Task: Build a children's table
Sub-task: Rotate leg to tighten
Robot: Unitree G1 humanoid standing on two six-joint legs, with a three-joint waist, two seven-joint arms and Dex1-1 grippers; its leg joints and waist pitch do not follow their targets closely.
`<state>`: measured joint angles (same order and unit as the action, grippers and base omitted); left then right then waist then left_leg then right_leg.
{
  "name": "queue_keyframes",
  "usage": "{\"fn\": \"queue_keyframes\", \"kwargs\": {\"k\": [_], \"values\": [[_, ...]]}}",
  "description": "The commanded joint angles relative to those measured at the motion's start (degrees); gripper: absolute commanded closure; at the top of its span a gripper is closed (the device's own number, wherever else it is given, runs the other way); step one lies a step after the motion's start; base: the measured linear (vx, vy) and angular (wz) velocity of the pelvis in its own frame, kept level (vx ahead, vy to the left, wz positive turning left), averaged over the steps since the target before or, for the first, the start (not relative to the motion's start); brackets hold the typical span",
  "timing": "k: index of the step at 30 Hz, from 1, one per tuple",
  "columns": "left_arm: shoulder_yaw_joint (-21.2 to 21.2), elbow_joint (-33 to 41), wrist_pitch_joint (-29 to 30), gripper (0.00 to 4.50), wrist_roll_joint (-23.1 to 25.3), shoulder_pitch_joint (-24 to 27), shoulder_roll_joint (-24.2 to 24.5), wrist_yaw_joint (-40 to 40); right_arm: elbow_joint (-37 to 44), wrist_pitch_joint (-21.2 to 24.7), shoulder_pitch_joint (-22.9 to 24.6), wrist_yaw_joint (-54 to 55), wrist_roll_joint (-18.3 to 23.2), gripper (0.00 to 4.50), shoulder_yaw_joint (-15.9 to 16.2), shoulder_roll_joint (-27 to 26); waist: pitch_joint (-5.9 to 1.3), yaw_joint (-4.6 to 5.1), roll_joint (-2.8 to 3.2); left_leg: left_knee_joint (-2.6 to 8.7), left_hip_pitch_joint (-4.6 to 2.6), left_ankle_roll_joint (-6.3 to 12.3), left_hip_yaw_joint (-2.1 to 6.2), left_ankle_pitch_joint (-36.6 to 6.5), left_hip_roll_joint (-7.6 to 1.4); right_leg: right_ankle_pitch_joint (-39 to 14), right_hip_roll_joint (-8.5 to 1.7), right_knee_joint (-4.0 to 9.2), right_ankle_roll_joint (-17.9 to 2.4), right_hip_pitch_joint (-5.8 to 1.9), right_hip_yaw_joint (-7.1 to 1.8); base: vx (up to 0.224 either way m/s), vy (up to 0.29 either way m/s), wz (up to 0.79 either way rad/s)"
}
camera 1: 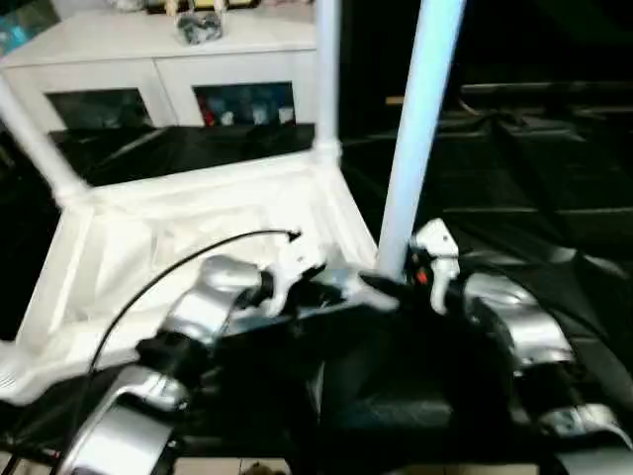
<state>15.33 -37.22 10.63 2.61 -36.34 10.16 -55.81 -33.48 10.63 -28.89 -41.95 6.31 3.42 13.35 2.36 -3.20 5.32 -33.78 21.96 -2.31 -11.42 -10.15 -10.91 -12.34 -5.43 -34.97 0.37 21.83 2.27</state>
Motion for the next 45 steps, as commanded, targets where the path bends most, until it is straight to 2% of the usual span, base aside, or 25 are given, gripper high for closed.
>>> {"fn": "queue_keyframes", "kwargs": {"k": [1,2,3,4,5,8,9,10,11,14,16,18,22,26,29,30,31,32,35,39,42,45], "values": [[0.6,-0.3,0.9,4.50,-0.2,-3.0,-4.7,4.9,-4.9,2.4,0.0,7.3,-2.6,1.87,2.2,-4.2,-2.84,0.51,-0.59,4.82,-1.46,-1.41,1.56,-19.3,-1.90,-18.3,-2.84,5.41,-11.4,-1.21,-1.46,0.000,0.000,0.00],[0.6,-0.3,0.9,4.50,-0.1,-3.0,-4.8,5.1,-5.0,2.5,-0.1,7.7,-2.6,1.87,2.1,-4.4,-2.87,0.52,-0.63,4.79,-1.47,-1.37,1.52,-19.0,-1.88,-17.9,-2.83,5.47,-11.3,-1.19,-1.49,0.000,0.000,0.00],[0.1,-1.5,1.3,4.50,0.6,-3.8,-6.5,8.6,-7.5,2.7,-1.4,13.9,-3.5,1.87,1.0,-6.8,-2.72,0.76,-0.28,4.84,-1.46,-1.38,1.50,-19.5,-1.85,-17.4,-2.71,5.58,-11.2,-1.03,-1.47,0.000,0.000,0.00],[0.0,-2.0,1.3,4.50,0.8,-4.1,-7.3,9.7,-9.0,2.8,-2.2,16.9,-3.8,1.87,0.4,-8.1,-2.85,1.00,-0.15,4.86,-1.20,-1.53,1.65,-19.1,-1.74,-16.5,-2.76,5.35,-11.4,-1.24,-1.41,0.000,0.000,0.00],[0.0,-2.2,1.4,4.50,0.9,-4.3,-7.8,10.3,-9.9,2.8,-2.7,18.7,-4.1,1.87,0.0,-8.8,-2.87,1.23,-0.27,4.83,-1.34,-1.38,1.60,-19.4,-1.73,-16.3,-2.71,5.46,-11.4,-1.07,-1.41,0.000,0.000,0.00],[1.1,-2.1,0.2,4.50,1.6,-4.1,-8.0,9.2,-11.8,0.4,-3.8,19.1,-6.3,1.87,2.2,-9.9,-3.02,1.48,-0.15,4.76,-1.01,-0.71,1.65,-18.9,-1.71,-14.5,-2.76,5.36,-11.7,-1.30,-1.30,0.000,0.000,0.00],[1.6,-1.6,-0.2,4.50,1.5,-3.6,-7.6,7.8,-11.2,-1.2,-3.6,17.6,-6.4,1.87,2.9,-9.8,-3.12,1.45,-0.37,4.63,-0.94,0.17,1.55,-18.0,-1.72,-12.4,-2.77,5.25,-12.1,-1.44,-1.35,0.000,0.000,0.00],[1.6,-1.6,-0.2,4.50,1.5,-3.6,-7.6,7.8,-11.2,-1.2,-3.6,17.6,-6.4,1.52,2.9,-9.8,-3.12,1.45,-0.37,4.63,-0.94,0.17,1.55,-18.0,-1.72,-12.4,-2.77,5.25,-12.1,-1.44,-1.35,0.000,0.000,0.00],[2.0,-0.9,-0.6,4.50,1.2,-3.0,-7.0,6.3,-10.6,-1.3,-3.4,15.6,-5.0,1.31,2.3,-9.8,-3.23,1.37,-0.37,4.49,-0.78,1.30,1.50,-16.2,-1.68,-10.3,-2.74,5.02,-12.6,-1.66,-1.31,0.000,0.000,0.00],[2.5,-0.2,-1.4,4.50,1.0,-2.4,-6.3,4.1,-9.8,-1.3,-3.3,13.4,-4.1,1.14,2.1,-9.4,-3.36,1.29,-0.26,4.38,-0.70,2.20,1.45,-14.6,-1.78,-8.1,-2.75,4.81,-13.2,-1.76,-1.24,0.000,0.000,0.00],[2.9,0.7,-1.6,4.50,0.7,-1.8,-5.6,2.0,-9.4,-2.0,-3.2,11.4,-4.2,0.83,2.6,-8.7,-3.44,1.32,-0.24,4.35,-0.60,2.70,1.45,-13.7,-1.89,-6.0,-2.71,4.49,-13.8,-1.96,-1.15,0.000,0.000,0.00],[3.4,1.8,-2.0,4.50,0.1,-0.9,-4.4,-0.8,-8.7,-3.6,-2.9,7.6,-4.3,0.77,3.3,-7.0,-3.58,1.33,-0.21,4.19,-0.64,3.19,1.37,-12.8,-1.86,-4.1,-2.68,4.35,-14.4,-2.03,-1.09,0.000,0.000,0.00],[3.9,3.5,-2.6,4.50,-1.0,0.3,-1.8,-6.4,-6.4,-5.4,-1.8,-0.6,-3.9,0.33,4.3,-2.9,-3.82,0.85,-0.22,3.68,-0.63,5.50,1.14,-9.7,-1.98,1.3,-2.66,3.91,-15.7,-2.35,-0.92,0.000,0.000,0.00],[4.5,5.4,-3.8,4.50,-2.4,1.2,1.2,-13.0,-2.1,-5.9,0.0,-9.8,-3.5,0.03,6.0,2.2,-3.68,0.52,-0.18,3.67,-0.62,6.49,1.08,-9.9,-2.18,0.8,-2.67,3.88,-16.2,-2.25,-0.90,0.000,0.000,0.00],[4.7,6.0,-4.5,4.50,-2.7,1.5,3.6,-17.0,2.0,-5.1,1.8,-19.6,-1.5,0.03,7.3,6.8,-3.46,0.31,-0.05,3.92,-0.90,5.71,1.02,-12.0,-2.30,-2.8,-2.56,4.15,-16.1,-1.97,-0.96,0.000,0.000,0.00],[4.8,6.2,-4.5,4.50,-2.8,1.5,4.2,-18.0,2.7,-5.0,2.2,-21.5,-1.2,0.03,7.7,7.8,-3.40,-0.02,-0.22,3.95,-0.99,5.40,1.04,-12.9,-2.33,-4.6,-2.57,4.31,-15.7,-2.05,-1.04,0.000,0.000,0.00],[4.9,6.3,-4.5,4.50,-2.9,1.6,4.5,-18.5,3.0,-4.9,2.3,-22.5,-1.1,0.03,7.9,8.3,-3.34,-0.25,-0.08,4.04,-1.11,5.04,0.97,-13.4,-2.42,-5.4,-2.62,4.38,-15.7,-1.88,-1.17,0.000,0.000,0.00],[4.9,6.6,-4.3,4.50,-3.1,1.7,4.8,-19.2,3.5,-4.6,2.5,-23.5,-0.9,0.19,8.0,8.9,-3.34,-0.30,-0.01,4.10,-1.10,4.79,1.00,-13.6,-2.47,-5.8,-2.65,4.37,-15.7,-1.84,-1.18,0.000,0.000,0.00],[5.1,7.5,-4.0,4.50,-3.7,2.0,5.8,-20.8,4.9,-3.9,2.9,-25.8,0.2,0.40,8.2,9.8,-3.40,-0.30,-0.10,4.14,-0.97,4.30,1.07,-13.0,-2.39,-5.1,-2.71,4.23,-15.6,-1.93,-1.19,0.000,0.000,0.00],[5.5,8.3,-3.5,4.50,-4.3,2.6,6.9,-23.2,6.4,-3.1,3.6,-28.1,0.9,0.79,8.9,10.3,-3.65,-0.37,-0.15,3.81,-0.87,5.26,1.04,-10.6,-2.31,-2.2,-2.67,3.90,-16.0,-2.00,-1.11,0.000,0.000,0.00],[5.6,8.5,-3.5,4.50,-4.5,2.8,7.1,-23.8,7.4,-2.7,4.0,-28.6,1.2,0.91,9.3,10.1,-3.78,-0.54,-0.04,3.65,-0.94,6.01,1.04,-9.2,-2.39,-0.4,-2.65,3.74,-16.3,-1.92,-1.04,0.000,0.000,0.00],[5.8,8.5,-3.6,4.50,-4.4,2.8,6.9,-23.8,8.1,-2.2,4.5,-29.1,1.2,1.17,9.8,9.7,-3.66,-0.68,-0.09,3.73,-0.90,5.83,1.03,-9.8,-2.36,-1.4,-2.65,3.83,-16.2,-1.91,-1.02,0.000,0.000,0.00]]}}
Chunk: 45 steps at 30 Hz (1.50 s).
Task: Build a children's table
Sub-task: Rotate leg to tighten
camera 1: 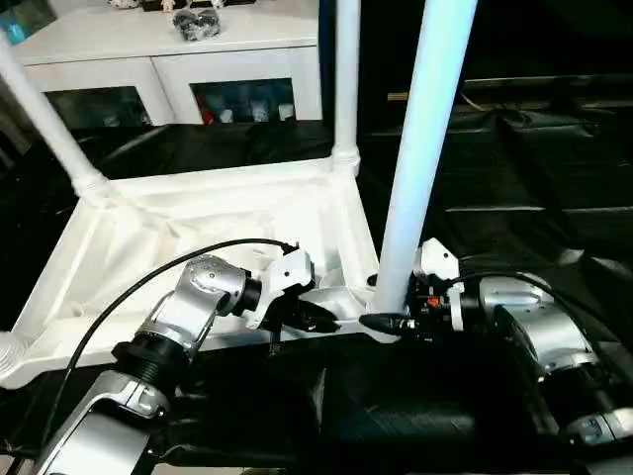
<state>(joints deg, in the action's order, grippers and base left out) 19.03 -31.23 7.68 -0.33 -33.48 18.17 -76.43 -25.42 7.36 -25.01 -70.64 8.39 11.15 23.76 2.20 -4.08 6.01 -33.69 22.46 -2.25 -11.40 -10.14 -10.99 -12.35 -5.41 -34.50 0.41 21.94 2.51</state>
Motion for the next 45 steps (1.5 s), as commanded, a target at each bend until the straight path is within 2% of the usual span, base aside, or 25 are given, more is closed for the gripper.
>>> {"fn": "queue_keyframes", "kwargs": {"k": [1,3,7,15,18,19,20,22,23,24,26,27,29,31,33,36,37,41,43,45], "values": [[2.1,2.5,-0.7,4.50,-1.4,0.0,-1.1,-3.1,0.0,1.1,0.7,-0.5,-0.8,1.26,2.1,-0.7,-3.52,0.17,-0.79,3.63,-1.43,5.60,1.02,-10.1,-2.30,-1.8,-2.71,3.39,-16.2,-2.01,-1.28,0.000,0.000,0.00],[2.2,2.3,-0.8,4.50,-1.3,-0.1,-1.2,-2.6,0.2,1.4,1.0,-0.6,-0.8,1.52,2.3,-0.7,-3.46,0.15,-0.82,3.75,-1.49,4.88,1.03,-11.2,-2.31,-3.4,-2.71,3.52,-16.0,-1.99,-1.33,0.000,0.000,0.00],[2.0,2.0,-0.9,4.50,-1.1,-0.3,-1.3,-2.1,0.7,2.2,1.4,-0.8,-0.5,1.81,2.5,-0.7,-3.57,0.01,-0.79,3.67,-1.52,4.75,1.05,-10.4,-2.30,-2.5,-2.68,3.39,-15.8,-2.00,-1.35,0.000,0.000,0.00],[0.7,0.5,0.2,4.50,-0.4,-0.8,-3.1,2.7,1.1,4.0,2.7,2.7,0.0,1.88,1.6,-2.4,-3.57,-0.54,-0.95,3.54,-1.45,4.96,1.01,-9.6,-2.30,-2.6,-2.75,3.30,-15.6,-1.92,-1.41,0.000,0.000,0.00],[-0.7,-1.2,1.0,4.50,0.1,-1.9,-5.4,8.2,-2.4,3.9,2.0,11.3,-1.8,1.91,-0.1,-5.5,-2.99,-0.31,-1.07,4.12,-1.55,2.82,1.11,-13.5,-2.20,-9.9,-2.83,4.05,-14.4,-1.67,-1.52,0.000,0.000,0.00],[-0.9,-1.7,1.2,4.50,0.4,-2.3,-6.1,9.6,-3.8,3.9,1.5,14.5,-2.4,1.93,-0.7,-6.5,-2.78,-0.10,-1.15,4.25,-1.84,1.56,1.07,-16.2,-2.11,-14.3,-2.91,4.46,-13.5,-1.43,-1.66,0.000,0.000,0.00],[-1.2,-2.4,1.3,4.50,0.7,-2.7,-6.7,11.1,-5.2,4.4,1.0,17.6,-2.8,1.93,-1.4,-7.6,-2.72,-0.01,-1.11,4.33,-1.97,0.92,1.14,-17.2,-2.08,-16.4,-3.00,4.62,-13.0,-1.34,-1.73,0.000,0.000,0.00],[-2.0,-4.8,2.5,4.50,1.9,-4.5,-9.7,17.6,-9.2,5.4,-0.4,26.9,-3.9,1.94,-3.1,-11.3,-2.47,0.79,-1.18,4.63,-2.13,-0.80,1.42,-19.5,-1.90,-22.0,-3.04,5.13,-11.0,-1.12,-1.76,0.000,0.000,0.00],[-2.1,-5.4,2.8,4.50,2.3,-4.9,-10.6,19.6,-10.0,5.6,-0.7,28.9,-4.1,1.94,-3.4,-12.3,-2.39,1.04,-1.12,4.63,-2.28,-1.11,1.40,-20.2,-1.86,-22.9,-2.96,5.29,-10.7,-0.92,-1.79,0.000,0.000,0.00],[-2.4,-6.2,3.4,4.50,2.7,-5.5,-12.1,22.4,-11.2,6.0,-1.2,32.5,-4.8,2.04,-3.7,-14.0,-2.40,1.60,-1.03,4.78,-2.04,-1.53,1.68,-21.0,-1.73,-24.1,-2.95,5.41,-9.8,-1.14,-1.65,0.000,0.000,0.00],[-2.4,-6.3,3.5,4.50,2.7,-5.7,-12.5,23.0,-11.6,6.1,-1.4,33.7,-5.0,2.07,-3.8,-14.6,-2.33,1.80,-1.09,4.82,-2.00,-1.41,1.71,-21.3,-1.71,-24.2,-2.96,5.58,-9.4,-1.01,-1.69,0.000,0.000,0.00],[-2.9,-7.2,3.9,4.50,3.1,-6.3,-14.0,26.3,-13.2,7.1,-2.3,37.5,-5.7,2.10,-4.1,-16.3,-2.42,2.07,-0.92,4.82,-1.82,-1.10,1.77,-21.1,-1.63,-23.6,-2.87,5.50,-9.3,-1.10,-1.64,0.000,0.000,0.00],[-3.3,-8.0,4.3,4.50,3.5,-6.8,-15.5,29.4,-15.3,7.8,-3.7,42.3,-6.6,2.13,-4.5,-18.3,-2.40,2.62,-1.00,4.82,-1.66,-0.96,1.70,-21.0,-1.53,-22.4,-2.75,5.52,-9.6,-1.02,-1.59,0.000,0.000,0.00],[-3.6,-8.2,4.3,4.50,3.5,-7.0,-16.3,30.5,-16.5,6.2,-4.6,43.9,-7.4,2.13,-4.0,-19.2,-2.49,2.94,-0.92,4.76,-1.65,-0.77,1.80,-21.4,-1.40,-23.3,-2.86,5.67,-9.4,-1.06,-1.48,0.000,0.000,0.00],[-3.1,-7.6,2.7,4.50,3.6,-6.5,-16.1,28.4,-16.7,4.1,-5.4,41.5,-6.1,1.77,-4.6,-19.9,-2.65,2.89,-1.16,4.66,-1.52,0.26,1.72,-20.7,-1.51,-21.6,-2.92,5.68,-9.5,-1.09,-1.64,0.000,0.000,0.00],[-2.9,-7.2,2.3,4.50,3.6,-6.1,-15.7,27.3,-16.3,4.0,-5.4,40.2,-5.6,1.60,-4.7,-19.8,-2.71,2.89,-1.07,4.70,-1.28,1.10,1.66,-19.3,-1.60,-18.3,-2.78,5.38,-10.4,-1.28,-1.59,0.000,0.000,0.00],[-2.7,-7.0,2.2,4.50,3.5,-5.9,-15.5,26.9,-16.2,4.0,-5.4,39.7,-5.5,1.36,-4.9,-19.8,-2.77,2.93,-1.03,4.71,-1.24,1.27,1.65,-18.9,-1.64,-16.8,-2.74,5.22,-10.9,-1.37,-1.56,0.000,0.000,0.00],[-1.9,-5.2,-0.2,4.50,2.8,-4.5,-13.0,22.0,-15.5,1.5,-5.7,37.0,-6.4,1.19,-4.4,-17.2,-2.99,3.08,-1.07,4.60,-0.93,1.98,1.63,-17.6,-1.72,-14.1,-2.90,4.93,-11.8,-1.68,-1.54,0.000,0.000,0.00],[-1.7,-4.4,-0.2,4.50,2.4,-3.9,-12.1,20.1,-14.8,0.5,-5.6,34.9,-6.1,0.93,-4.5,-15.9,-3.15,3.06,-1.12,4.35,-0.95,2.81,1.50,-15.4,-1.78,-9.8,-2.82,4.53,-13.1,-1.78,-1.52,0.000,0.000,0.00],[-1.3,-2.5,-0.6,4.50,1.3,-2.7,-9.9,15.2,-11.4,-0.7,-4.8,26.9,-4.4,0.93,-3.9,-12.1,-3.60,2.70,-1.00,3.77,-0.84,4.57,1.32,-11.7,-1.74,-2.7,-2.61,3.77,-14.7,-2.25,-1.29,0.000,0.000,0.00]]}}
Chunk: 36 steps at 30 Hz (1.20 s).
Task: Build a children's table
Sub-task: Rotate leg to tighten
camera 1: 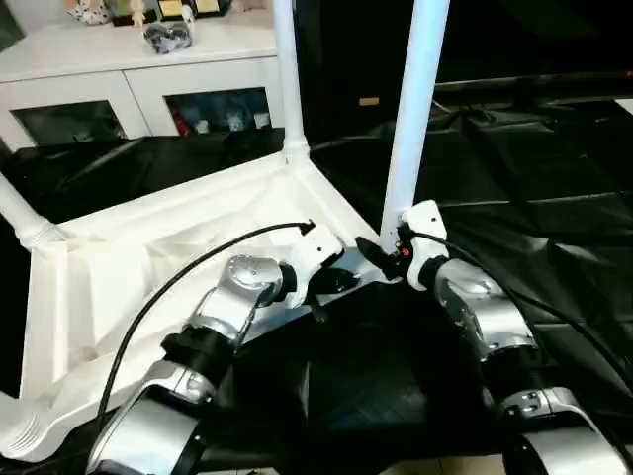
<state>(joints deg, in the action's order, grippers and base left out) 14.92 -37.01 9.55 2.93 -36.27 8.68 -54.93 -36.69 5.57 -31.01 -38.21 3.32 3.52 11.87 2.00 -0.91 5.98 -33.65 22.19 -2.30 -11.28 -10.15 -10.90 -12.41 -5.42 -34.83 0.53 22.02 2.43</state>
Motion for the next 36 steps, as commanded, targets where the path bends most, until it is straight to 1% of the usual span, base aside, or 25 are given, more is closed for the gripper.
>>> {"fn": "queue_keyframes", "kwargs": {"k": [1,2,3,4,5,7,8,9,10,11,12,13,14,15,17,18,19,22,23,24,26,27,32,35,36], "values": [[2.9,3.3,-2.5,4.50,-1.9,0.1,-0.4,-6.3,-0.1,1.1,1.2,-5.6,0.7,0.93,3.7,-0.3,-3.50,-0.63,-0.90,3.56,-0.63,5.35,1.12,-10.4,-1.90,-0.4,-2.63,3.94,-15.4,-2.32,-1.21,0.000,0.000,0.00],[3.2,4.1,-3.4,4.50,-2.5,0.6,0.8,-9.1,2.5,0.9,2.2,-10.6,1.9,0.93,4.4,2.0,-3.68,-0.93,-0.89,3.17,-0.48,6.75,1.03,-7.8,-1.82,3.7,-2.50,3.49,-16.0,-2.43,-1.08,0.000,0.000,0.00],[3.3,4.3,-3.4,4.50,-2.7,0.7,1.2,-9.9,3.2,0.7,2.5,-12.0,2.1,0.93,4.5,2.6,-3.73,-1.26,-0.96,3.05,-0.50,7.40,1.00,-7.0,-1.86,4.9,-2.53,3.40,-16.1,-2.48,-1.06,0.000,0.000,0.00],[3.5,4.8,-3.5,4.50,-2.9,1.0,1.9,-11.6,4.5,0.1,3.2,-14.8,2.4,0.93,4.8,3.9,-3.83,-1.60,-0.97,2.81,-0.47,8.45,0.90,-5.8,-1.86,7.1,-2.51,3.12,-16.5,-2.38,-1.04,0.000,0.000,0.00],[3.7,5.2,-3.6,4.50,-3.2,1.2,2.7,-13.2,5.6,-0.2,3.7,-17.3,2.7,0.93,5.2,5.2,-3.87,-1.67,-1.01,2.72,-0.40,8.77,0.88,-5.6,-1.88,7.7,-2.59,3.02,-16.6,-2.42,-1.03,0.000,0.000,0.00],[3.9,5.4,-3.8,4.50,-3.3,1.4,3.3,-14.2,6.2,-0.5,4.0,-19.0,2.8,0.93,5.4,6.0,-4.04,-2.41,-0.92,2.48,-0.41,9.40,0.91,-4.7,-2.02,7.9,-2.58,2.80,-16.7,-2.17,-1.01,0.000,0.000,0.00],[4.0,5.6,-3.9,4.50,-3.4,1.5,3.8,-15.0,6.7,-0.7,4.4,-20.5,3.1,0.93,5.6,6.7,-3.95,-2.51,-0.88,2.51,-0.38,9.38,0.89,-4.9,-2.10,7.4,-2.52,2.79,-16.8,-1.98,-0.99,0.000,0.000,0.00],[4.1,6.1,-4.1,4.50,-3.6,1.7,4.6,-16.3,7.5,-1.0,4.8,-22.8,3.6,0.93,5.8,7.8,-3.72,-2.73,-0.83,2.69,-0.52,8.94,0.86,-6.5,-2.21,4.9,-2.44,3.02,-16.7,-1.78,-0.96,0.000,0.000,0.00],[4.2,6.5,-4.1,4.50,-3.9,1.9,5.3,-17.3,8.3,-0.8,5.0,-24.8,4.4,1.08,5.8,8.7,-3.62,-2.88,-0.92,2.88,-0.62,8.13,0.87,-8.2,-2.27,2.4,-2.47,3.17,-16.5,-1.89,-0.99,0.000,0.000,0.00],[4.2,6.7,-4.1,4.50,-4.1,2.0,5.9,-18.3,9.0,-0.7,5.3,-26.5,5.0,1.18,5.9,9.5,-3.58,-2.92,-0.89,2.98,-0.67,7.75,0.87,-9.0,-2.30,1.4,-2.51,3.23,-16.5,-1.86,-1.04,0.000,0.000,0.00],[4.3,7.2,-4.0,4.50,-4.4,2.2,6.8,-19.7,10.1,-0.6,5.5,-28.8,5.9,1.30,5.9,10.6,-3.50,-2.91,-1.10,3.18,-0.72,7.24,0.89,-9.9,-2.36,-0.2,-2.43,3.38,-16.3,-1.84,-1.07,0.000,0.000,0.00],[4.3,7.3,-4.0,4.50,-4.5,2.3,7.0,-20.0,10.4,-0.6,5.6,-29.3,6.0,1.30,5.9,10.9,-3.48,-3.10,-0.98,3.21,-0.88,6.81,0.87,-10.5,-2.47,-1.0,-2.51,3.40,-16.2,-1.75,-1.20,0.000,0.000,0.00],[4.3,7.4,-4.0,4.50,-4.5,2.3,7.2,-20.3,10.6,-0.7,5.6,-29.8,6.1,1.39,6.0,11.1,-3.44,-3.11,-0.96,3.22,-0.88,6.74,0.82,-10.5,-2.49,-1.1,-2.48,3.44,-16.2,-1.65,-1.24,0.000,0.000,0.00],[4.4,7.6,-4.0,4.50,-4.8,2.4,7.5,-20.9,11.0,-0.6,5.5,-30.6,6.3,1.63,6.1,11.5,-3.52,-3.19,-0.98,3.19,-0.76,6.50,0.88,-9.9,-2.42,-0.7,-2.57,3.34,-16.2,-1.79,-1.24,0.000,0.000,0.00],[4.4,7.7,-3.9,4.50,-4.9,2.5,7.6,-21.3,11.1,-0.5,5.5,-31.1,6.4,1.73,6.2,11.6,-3.59,-3.40,-1.01,3.06,-0.74,6.48,0.81,-9.2,-2.31,-0.2,-2.63,3.29,-16.0,-1.76,-1.26,0.000,0.000,0.00],[4.4,7.8,-3.8,4.50,-5.0,2.7,7.9,-21.8,11.4,-0.5,5.4,-31.9,6.4,1.80,6.3,11.9,-3.63,-3.51,-1.14,3.04,-0.70,6.57,0.84,-8.6,-2.31,0.2,-2.58,3.20,-15.9,-1.80,-1.23,0.000,0.000,0.00],[4.4,7.8,-3.8,4.50,-5.0,2.8,7.9,-21.9,11.6,-0.5,5.3,-32.1,6.5,1.90,6.3,12.0,-3.68,-3.58,-1.09,2.98,-0.70,6.68,0.85,-8.3,-2.29,0.6,-2.58,3.13,-15.9,-1.80,-1.24,0.000,0.000,0.00],[4.6,8.0,-3.6,4.50,-5.2,2.9,8.1,-22.0,12.0,0.0,5.3,-32.7,6.8,2.09,6.5,12.1,-3.78,-3.91,-1.27,2.73,-0.57,7.43,0.82,-6.5,-2.22,2.6,-2.58,2.89,-15.9,-1.82,-1.22,0.000,0.000,0.00],[4.6,8.0,-3.6,4.50,-5.2,2.9,8.1,-22.1,12.0,0.0,5.3,-32.7,6.8,2.09,6.5,12.1,-3.82,-3.97,-1.20,2.69,-0.59,7.51,0.83,-6.3,-2.21,2.7,-2.59,2.85,-15.9,-1.81,-1.20,0.000,0.000,0.00],[4.6,8.1,-3.6,4.50,-5.2,3.0,8.2,-22.1,12.1,0.2,5.3,-32.8,6.9,2.25,6.6,12.1,-3.78,-3.99,-1.21,2.69,-0.59,7.55,0.83,-6.4,-2.21,2.2,-2.58,2.91,-15.8,-1.78,-1.18,0.000,0.000,0.00],[4.6,8.1,-3.6,4.50,-5.1,3.1,8.1,-21.7,12.3,1.5,5.5,-33.4,7.3,2.28,6.9,12.1,-3.81,-4.00,-1.36,2.67,-0.56,7.64,0.83,-6.2,-2.20,2.0,-2.55,2.89,-15.8,-1.81,-1.17,0.000,0.000,0.00],[4.5,8.1,-3.7,4.50,-5.0,3.1,8.0,-21.5,12.3,1.8,5.6,-33.5,7.4,2.40,7.0,12.1,-3.80,-4.05,-1.25,2.64,-0.63,7.65,0.83,-6.3,-2.21,1.6,-2.52,2.92,-15.8,-1.72,-1.17,0.000,0.000,0.00],[4.3,6.9,-4.0,4.50,-3.9,2.7,7.5,-19.4,13.1,3.2,6.4,-33.5,7.9,2.44,7.2,11.8,-3.73,-4.05,-1.29,2.69,-0.66,7.06,0.82,-7.2,-2.18,-0.1,-2.49,3.06,-15.6,-1.74,-1.23,0.000,0.000,0.00],[3.3,5.5,-3.4,4.50,-3.4,1.9,6.3,-15.7,14.5,4.9,7.7,-32.7,8.2,2.44,7.3,11.4,-3.72,-4.14,-1.03,2.71,-0.73,6.62,0.87,-7.6,-2.22,-0.6,-2.52,3.14,-15.3,-1.71,-1.25,0.000,0.000,0.00],[3.1,5.1,-3.0,4.50,-3.1,1.6,5.9,-14.4,14.5,5.0,8.0,-31.4,7.9,2.44,7.1,11.0,-3.77,-4.25,-1.10,2.67,-0.81,6.53,0.84,-7.7,-2.25,-0.4,-2.48,3.13,-15.4,-1.62,-1.29,0.000,0.000,0.00]]}}
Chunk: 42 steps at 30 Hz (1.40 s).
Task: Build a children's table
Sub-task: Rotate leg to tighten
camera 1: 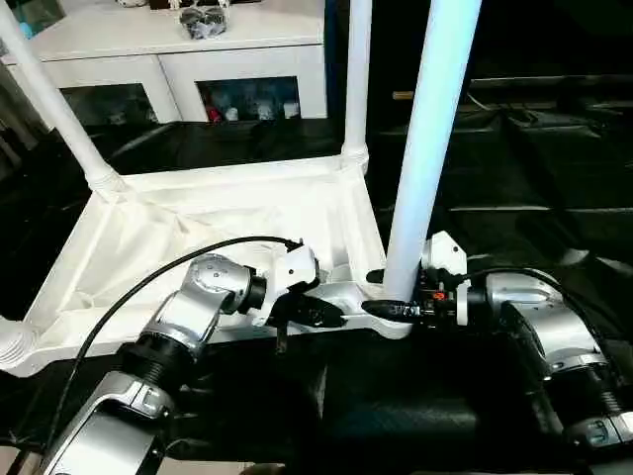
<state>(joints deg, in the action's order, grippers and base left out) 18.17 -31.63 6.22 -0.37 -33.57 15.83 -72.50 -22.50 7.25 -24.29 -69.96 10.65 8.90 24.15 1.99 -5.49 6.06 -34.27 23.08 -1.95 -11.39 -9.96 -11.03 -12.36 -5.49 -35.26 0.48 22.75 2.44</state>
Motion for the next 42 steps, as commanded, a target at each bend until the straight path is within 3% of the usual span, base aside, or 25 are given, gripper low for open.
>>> {"fn": "queue_keyframes", "kwargs": {"k": [1,8,10,11,12,14,19,20,22,23,29,30,33,37,39,41,42], "values": [[-0.1,-0.2,0.3,4.50,0.2,-1.1,-1.3,3.1,0.3,3.3,1.2,0.4,0.6,2.44,1.7,-1.3,-3.72,0.31,-1.16,3.35,-1.67,6.07,0.97,-8.0,-2.11,-0.6,-2.41,3.56,-15.3,-2.36,-1.27,0.000,0.000,0.00],[-2.4,-5.1,2.0,4.50,2.9,-4.1,-7.1,18.1,-3.2,4.8,1.8,16.9,-3.7,2.50,-0.1,-7.7,-3.22,0.93,-1.36,4.08,-1.81,2.65,1.14,-12.7,-1.91,-10.6,-2.61,4.76,-12.9,-2.26,-1.40,0.000,0.000,0.00],[-3.4,-6.8,3.1,4.50,3.0,-5.3,-9.4,22.8,-6.0,5.7,1.2,24.2,-5.2,2.51,-0.8,-10.9,-2.72,1.57,-1.32,4.55,-1.98,0.69,1.19,-16.1,-1.71,-16.5,-2.59,5.34,-11.5,-1.90,-1.39,0.000,0.000,0.00],[-3.7,-7.3,3.3,4.50,3.1,-5.7,-10.1,24.4,-6.9,6.1,0.9,26.7,-5.5,2.51,-1.2,-12.1,-2.66,1.66,-0.92,4.65,-2.15,0.24,1.31,-17.3,-1.66,-18.5,-2.68,5.50,-11.0,-1.90,-1.37,0.000,0.000,0.00],[-3.9,-7.8,3.6,4.50,3.1,-6.0,-10.8,25.8,-7.7,6.4,0.7,28.5,-5.6,2.52,-1.4,-13.2,-2.41,2.07,-1.15,4.85,-2.50,-0.44,1.41,-20.1,-1.60,-22.1,-2.73,6.02,-10.0,-1.73,-1.35,0.000,0.000,0.00],[-4.4,-9.0,3.8,4.50,3.5,-6.9,-12.6,29.8,-10.9,7.9,-0.9,36.1,-6.5,2.53,-2.2,-17.1,-2.21,2.81,-0.86,5.13,-2.61,-1.13,1.62,-22.5,-1.52,-24.5,-2.68,6.38,-9.1,-1.72,-1.41,0.000,0.000,0.00],[-4.4,-9.7,2.9,4.50,3.7,-7.2,-13.9,29.8,-15.1,7.5,-3.7,43.3,-8.4,2.54,-3.6,-20.5,-2.46,4.24,-0.87,5.28,-2.25,-1.02,1.88,-22.7,-1.35,-22.5,-2.63,6.34,-9.0,-1.86,-1.34,0.000,0.000,0.00],[-4.1,-9.1,2.7,4.50,3.5,-6.8,-13.8,28.5,-15.1,6.6,-3.8,41.8,-8.2,2.54,-3.5,-20.4,-2.53,4.30,-1.27,5.31,-2.11,-0.61,1.86,-22.3,-1.40,-21.8,-2.66,6.32,-9.2,-1.95,-1.35,0.000,0.000,0.00],[-3.2,-7.6,1.7,4.50,3.0,-5.6,-12.8,24.6,-14.2,5.5,-3.7,38.1,-6.6,1.98,-4.1,-19.9,-2.55,4.24,-1.21,5.20,-2.13,0.07,1.70,-21.7,-1.44,-20.7,-2.69,6.35,-9.5,-1.85,-1.49,0.000,0.000,0.00],[-2.8,-6.9,1.2,4.50,2.6,-5.1,-12.2,22.9,-13.6,5.8,-3.5,36.3,-5.7,1.84,-4.1,-19.4,-2.65,4.20,-1.22,5.23,-1.89,0.65,1.75,-20.6,-1.46,-19.4,-2.77,6.20,-9.8,-2.15,-1.49,0.000,0.000,0.00],[-1.4,-4.7,0.2,4.50,1.6,-3.4,-9.6,16.3,-11.0,6.7,-3.2,28.3,-4.2,1.35,-3.4,-15.8,-3.33,4.24,-1.08,4.60,-1.41,3.32,1.53,-13.7,-1.65,-6.0,-2.58,4.89,-13.4,-2.98,-1.30,0.009,0.000,0.00],[-1.2,-4.1,0.0,4.50,1.3,-3.0,-8.7,14.3,-10.0,6.7,-2.9,25.0,-4.0,1.23,-2.8,-14.0,-3.77,4.03,-1.00,4.05,-1.52,4.95,1.34,-9.8,-1.68,0.8,-2.48,4.16,-15.0,-3.11,-1.16,0.056,-0.004,0.00],[-0.9,-3.3,-0.4,4.50,0.7,-2.4,-7.1,10.8,-8.4,6.0,-2.4,19.0,-4.0,0.95,-1.6,-10.2,-3.85,3.35,-1.10,3.56,-1.38,7.21,1.15,-6.5,-1.64,5.9,-2.48,3.71,-16.2,-3.34,-0.94,0.019,-0.001,0.00],[-0.5,-1.8,-0.7,4.50,-0.2,-1.7,-4.8,5.3,-6.0,6.4,-1.5,10.2,-2.7,0.78,-0.5,-5.2,-3.62,2.72,-1.23,3.60,-1.60,7.33,0.96,-8.1,-1.80,2.3,-2.55,3.99,-16.4,-3.21,-0.94,0.000,0.000,0.00],[-0.3,-1.2,-0.8,4.50,-0.5,-1.4,-4.0,3.5,-5.2,6.6,-1.2,7.6,-2.2,1.16,-0.2,-3.8,-3.32,2.42,-1.03,4.00,-1.82,6.21,1.01,-10.8,-2.10,-3.1,-2.55,4.36,-15.9,-2.99,-1.05,0.000,0.000,0.00],[0.2,-0.1,-1.0,4.50,-1.3,-0.8,-2.7,0.7,-4.3,6.8,-0.8,4.7,-1.5,1.13,-0.3,-2.5,-3.21,2.29,-1.01,4.24,-1.98,5.05,1.05,-12.3,-2.21,-5.1,-2.49,4.53,-15.6,-2.83,-1.17,0.000,0.000,0.00],[0.5,0.6,-0.6,4.50,-2.0,-0.5,-2.0,-0.9,-4.0,6.7,-0.7,3.5,-1.0,1.42,-0.4,-2.0,-3.16,2.18,-0.98,4.40,-2.03,4.25,1.04,-13.0,-2.25,-6.2,-2.51,4.54,-15.5,-2.74,-1.25,0.000,0.000,0.00]]}}
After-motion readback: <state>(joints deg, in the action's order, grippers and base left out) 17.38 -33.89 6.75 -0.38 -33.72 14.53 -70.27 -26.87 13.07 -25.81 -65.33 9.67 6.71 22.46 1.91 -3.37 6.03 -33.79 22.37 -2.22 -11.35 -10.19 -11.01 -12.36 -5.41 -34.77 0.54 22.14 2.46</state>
